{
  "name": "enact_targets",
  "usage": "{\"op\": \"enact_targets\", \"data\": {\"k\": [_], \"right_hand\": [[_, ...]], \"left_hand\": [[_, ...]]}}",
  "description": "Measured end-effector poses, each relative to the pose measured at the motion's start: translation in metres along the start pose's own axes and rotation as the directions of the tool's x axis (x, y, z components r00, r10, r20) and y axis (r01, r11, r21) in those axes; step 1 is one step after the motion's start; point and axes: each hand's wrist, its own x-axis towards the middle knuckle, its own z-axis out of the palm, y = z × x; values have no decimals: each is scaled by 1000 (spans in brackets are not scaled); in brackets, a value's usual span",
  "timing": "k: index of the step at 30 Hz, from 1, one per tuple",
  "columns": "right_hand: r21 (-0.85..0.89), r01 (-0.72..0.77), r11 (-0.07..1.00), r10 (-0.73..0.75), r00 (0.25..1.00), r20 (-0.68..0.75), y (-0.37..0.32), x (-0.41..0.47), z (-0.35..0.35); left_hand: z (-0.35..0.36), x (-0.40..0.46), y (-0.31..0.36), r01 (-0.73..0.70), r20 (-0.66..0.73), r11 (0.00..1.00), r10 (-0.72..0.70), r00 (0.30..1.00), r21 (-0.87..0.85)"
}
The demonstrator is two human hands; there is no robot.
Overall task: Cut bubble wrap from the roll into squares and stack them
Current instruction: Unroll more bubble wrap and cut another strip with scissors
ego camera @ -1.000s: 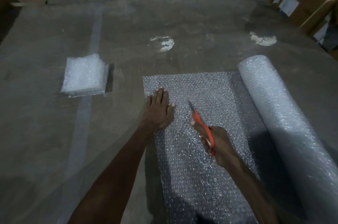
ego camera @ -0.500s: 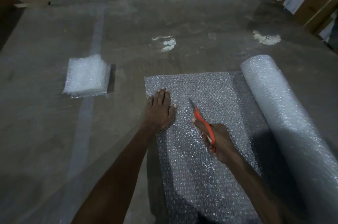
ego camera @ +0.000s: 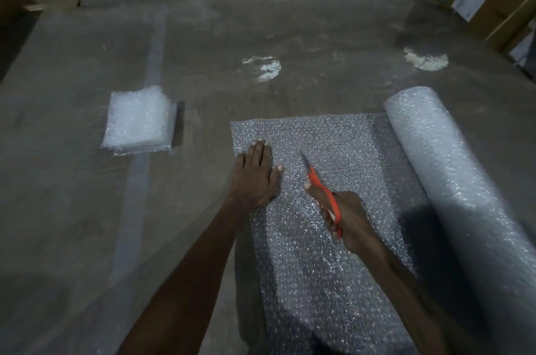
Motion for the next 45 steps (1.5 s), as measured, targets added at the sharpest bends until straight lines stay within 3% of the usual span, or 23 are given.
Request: {"op": "enact_targets", "data": {"k": [45], "right_hand": [[-26, -13, 1000, 12, 1000, -19, -13, 32, 13]], "left_hand": [[-4, -4, 4, 26, 22, 999, -25, 999, -40]]}}
